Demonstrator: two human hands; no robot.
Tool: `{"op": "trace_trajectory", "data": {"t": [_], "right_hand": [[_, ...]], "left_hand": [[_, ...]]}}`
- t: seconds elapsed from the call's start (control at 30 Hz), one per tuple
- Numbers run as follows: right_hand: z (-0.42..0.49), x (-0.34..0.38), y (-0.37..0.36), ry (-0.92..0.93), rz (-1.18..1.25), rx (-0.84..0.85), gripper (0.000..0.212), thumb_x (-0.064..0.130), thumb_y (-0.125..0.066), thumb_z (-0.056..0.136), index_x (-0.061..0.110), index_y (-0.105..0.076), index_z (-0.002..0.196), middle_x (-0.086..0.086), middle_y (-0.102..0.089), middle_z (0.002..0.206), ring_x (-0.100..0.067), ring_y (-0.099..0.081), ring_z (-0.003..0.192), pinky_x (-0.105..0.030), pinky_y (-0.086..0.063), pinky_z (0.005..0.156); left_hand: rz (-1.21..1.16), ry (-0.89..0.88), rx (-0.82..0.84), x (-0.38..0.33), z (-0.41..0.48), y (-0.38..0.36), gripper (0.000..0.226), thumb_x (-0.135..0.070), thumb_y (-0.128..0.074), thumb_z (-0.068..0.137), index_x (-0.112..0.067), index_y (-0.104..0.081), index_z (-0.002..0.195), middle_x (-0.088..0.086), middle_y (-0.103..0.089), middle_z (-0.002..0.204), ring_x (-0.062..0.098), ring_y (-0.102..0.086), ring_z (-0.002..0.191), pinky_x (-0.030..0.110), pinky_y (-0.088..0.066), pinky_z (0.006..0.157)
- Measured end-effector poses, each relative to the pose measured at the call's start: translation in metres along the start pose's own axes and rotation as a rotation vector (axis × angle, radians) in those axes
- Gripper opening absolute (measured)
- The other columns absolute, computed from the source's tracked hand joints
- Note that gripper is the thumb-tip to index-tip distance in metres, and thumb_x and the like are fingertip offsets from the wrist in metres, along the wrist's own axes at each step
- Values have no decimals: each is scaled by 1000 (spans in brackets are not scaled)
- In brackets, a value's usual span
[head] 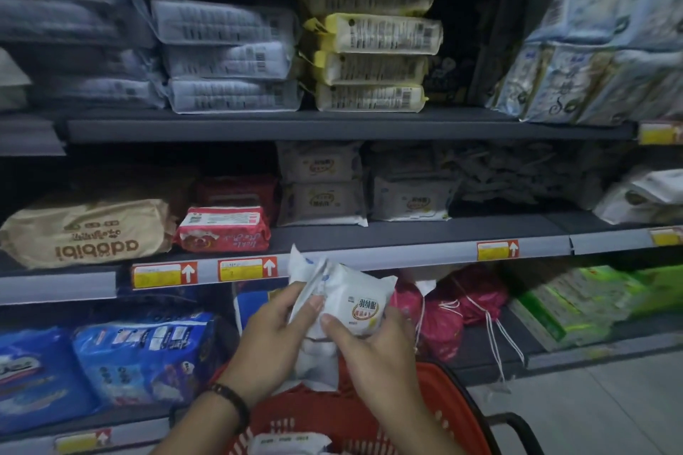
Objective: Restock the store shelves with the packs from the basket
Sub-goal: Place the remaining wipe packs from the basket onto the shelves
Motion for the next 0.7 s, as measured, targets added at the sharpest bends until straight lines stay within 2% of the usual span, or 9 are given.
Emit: {"op": "trace_trajectory", "data": {"t": [0.13,0.23,0.3,0.4,0.47,0.5,0.6,0.63,0.7], "right_hand": [[1,11,13,17,-89,-51,90,80,-69,44,22,-58,112,3,-52,115,-16,-54,107,-35,-51,90],[9,3,7,13,-88,-25,80,79,-78,48,22,-68,103,6,-68,107,-16,-68,103,-37,-59,86],[15,1,8,1,-68,-19,70,73,-81,52,20,-74,98,7,-76,96,-13,-74,94,-38,-62,80],[30,24,15,42,-82,-37,58,64,-82,52,21,-76,90,9,-78,88,-7,-75,84,-36,-62,74],[41,50,21,79,-118,-101,65,69,-82,49,22,-73,94,8,-75,95,-12,-73,90,-36,-63,76],[47,64,23,103,-118,-135,69,69,-82,49,22,-70,97,6,-72,100,-14,-71,94,-36,-62,79],[66,107,23,145,-127,-206,85,64,-86,53,15,-57,116,-1,-60,119,-22,-63,106,-37,-56,88],[74,118,20,152,-151,-223,90,63,-88,56,12,-52,122,-4,-56,125,-25,-61,112,-39,-55,91],[92,131,10,139,-211,-241,99,62,-89,59,9,-46,130,-9,-50,134,-30,-58,121,-42,-55,96]], "left_hand": [[-31,4,15,-2,-1,0,21,-36,-55,106,-30,-73,113,-3,-79,108,14,-75,102,49,-56,98],[-50,-14,48,-6,-2,1,25,-37,-57,104,-27,-73,119,-4,-79,112,16,-75,106,50,-56,99],[-39,-29,66,-11,-2,5,26,-39,-59,102,-27,-74,119,-6,-79,112,14,-76,104,47,-57,98],[-43,-14,-3,-10,2,21,34,-58,-61,95,-33,-72,115,-15,-76,114,6,-72,108,43,-56,101],[11,-14,-56,-5,6,35,50,-76,-59,87,-38,-69,117,-23,-71,120,-1,-65,115,39,-52,105],[62,-28,-64,-4,7,41,53,-77,-60,84,-38,-68,118,-25,-70,121,-4,-63,116,35,-51,104],[316,-57,-8,-1,11,48,33,-55,-78,84,-44,-67,113,-34,-68,117,-13,-59,112,20,-47,98],[420,-63,25,2,12,48,36,-49,-83,82,-50,-64,112,-34,-67,117,-13,-58,112,20,-48,98],[561,-39,95,9,15,46,47,-44,-84,79,-61,-58,114,-27,-64,120,-5,-59,114,30,-51,99]]}}
Point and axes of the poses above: each hand's wrist, its own z-axis towards the middle knuckle, its own y-axis out of the back of the hand, x = y × z, the point moved 9 cm from there along z, towards the middle knuckle
